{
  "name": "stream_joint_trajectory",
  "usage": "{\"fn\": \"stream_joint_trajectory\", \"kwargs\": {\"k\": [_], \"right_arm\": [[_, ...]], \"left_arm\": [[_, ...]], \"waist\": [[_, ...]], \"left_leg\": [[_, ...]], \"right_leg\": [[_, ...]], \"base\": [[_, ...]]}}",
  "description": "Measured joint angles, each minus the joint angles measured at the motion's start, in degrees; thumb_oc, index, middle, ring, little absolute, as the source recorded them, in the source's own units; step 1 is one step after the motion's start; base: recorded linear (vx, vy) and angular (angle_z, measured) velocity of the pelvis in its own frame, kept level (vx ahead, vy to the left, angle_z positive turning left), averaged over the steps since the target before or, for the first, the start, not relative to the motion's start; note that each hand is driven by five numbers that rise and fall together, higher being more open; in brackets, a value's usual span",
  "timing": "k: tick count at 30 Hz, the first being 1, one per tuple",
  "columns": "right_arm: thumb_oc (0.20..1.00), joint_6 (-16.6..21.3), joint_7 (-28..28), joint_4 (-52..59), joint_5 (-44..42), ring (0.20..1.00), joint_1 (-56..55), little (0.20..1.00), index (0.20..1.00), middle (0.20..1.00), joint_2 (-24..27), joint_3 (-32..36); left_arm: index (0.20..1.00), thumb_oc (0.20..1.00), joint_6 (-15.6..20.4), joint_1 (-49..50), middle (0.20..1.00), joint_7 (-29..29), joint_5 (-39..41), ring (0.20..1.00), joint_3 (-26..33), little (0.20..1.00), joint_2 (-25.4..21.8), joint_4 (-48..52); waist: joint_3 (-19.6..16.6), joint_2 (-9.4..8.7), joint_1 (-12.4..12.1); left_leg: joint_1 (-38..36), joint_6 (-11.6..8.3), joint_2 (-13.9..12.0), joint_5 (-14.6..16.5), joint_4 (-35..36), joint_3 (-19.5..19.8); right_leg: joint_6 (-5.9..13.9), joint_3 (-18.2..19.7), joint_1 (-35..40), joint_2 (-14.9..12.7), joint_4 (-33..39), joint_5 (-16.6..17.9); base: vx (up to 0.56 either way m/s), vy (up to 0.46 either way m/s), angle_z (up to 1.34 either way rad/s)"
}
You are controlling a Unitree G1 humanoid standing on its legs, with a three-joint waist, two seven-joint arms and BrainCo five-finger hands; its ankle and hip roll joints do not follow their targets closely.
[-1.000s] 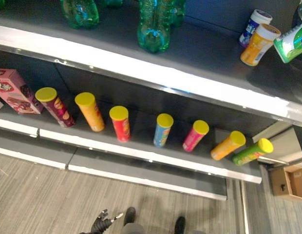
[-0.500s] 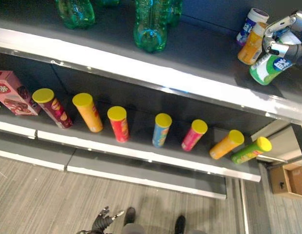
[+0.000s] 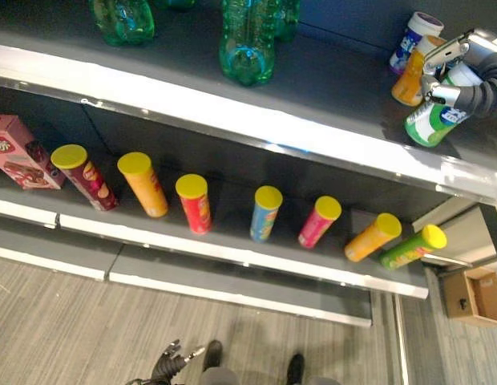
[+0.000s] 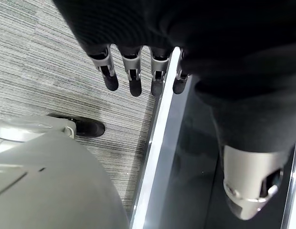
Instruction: Put the goods on the table back onto the shelves and tidy them up.
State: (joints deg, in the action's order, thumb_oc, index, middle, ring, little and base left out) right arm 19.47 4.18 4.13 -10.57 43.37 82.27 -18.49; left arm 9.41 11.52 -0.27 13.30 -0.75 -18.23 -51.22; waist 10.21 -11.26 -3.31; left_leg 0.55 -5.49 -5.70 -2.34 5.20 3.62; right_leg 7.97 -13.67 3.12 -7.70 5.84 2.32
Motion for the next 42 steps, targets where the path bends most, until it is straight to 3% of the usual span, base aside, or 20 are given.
{"fn": "stream_joint_trajectory", "kwargs": {"k": [14,30,34,42], "right_arm": [[0.2,-0.06,-2.14,-0.12,6.23,0.2,7.23,0.2,0.2,0.2,0.0,-8.98],[0.2,-0.4,-2.83,-0.98,8.65,0.2,7.28,0.2,0.2,0.2,0.0,-9.2],[0.2,-0.8,-4.14,-5.72,10.58,0.2,10.82,0.2,0.2,0.2,0.0,-13.7],[0.2,-1.76,-4.48,-7.64,10.57,0.2,11.57,0.2,0.2,0.2,-0.01,-15.03]], "left_arm": [[1.0,1.0,-0.02,-0.11,1.0,0.19,-0.03,1.0,0.21,1.0,-0.12,-0.19],[1.0,1.0,-0.03,-0.33,1.0,1.3,-0.11,1.0,0.68,1.0,-0.34,-1.6],[1.0,1.0,-0.03,-1.15,1.0,1.68,-0.15,1.0,0.69,1.0,-0.83,-3.66],[1.0,1.0,-0.04,-1.47,1.0,2.23,-0.58,1.0,0.7,1.0,-1.16,-5.03]], "waist": [[0.17,-0.41,-0.47],[0.19,-0.67,-0.69],[0.13,-0.81,-0.7],[0.13,-0.82,-0.8]], "left_leg": [[0.14,0.0,0.04,0.0,0.0,0.09],[0.12,0.0,0.08,-0.01,0.0,0.18],[0.06,-0.01,0.06,-0.01,0.0,0.17],[0.05,-0.01,0.06,-0.01,0.0,0.21]], "right_leg": [[0.01,-0.09,-0.08,0.04,0.0,-0.01],[0.0,-0.17,-0.03,0.28,-0.04,0.0],[0.0,-0.17,0.05,0.29,-0.04,0.0],[-0.01,-0.22,0.09,0.27,-0.04,0.0]], "base": [[0.0,0.0,0.0],[0.0,0.0,0.0],[0.0,0.0,0.0],[0.0,0.0,0.0]]}}
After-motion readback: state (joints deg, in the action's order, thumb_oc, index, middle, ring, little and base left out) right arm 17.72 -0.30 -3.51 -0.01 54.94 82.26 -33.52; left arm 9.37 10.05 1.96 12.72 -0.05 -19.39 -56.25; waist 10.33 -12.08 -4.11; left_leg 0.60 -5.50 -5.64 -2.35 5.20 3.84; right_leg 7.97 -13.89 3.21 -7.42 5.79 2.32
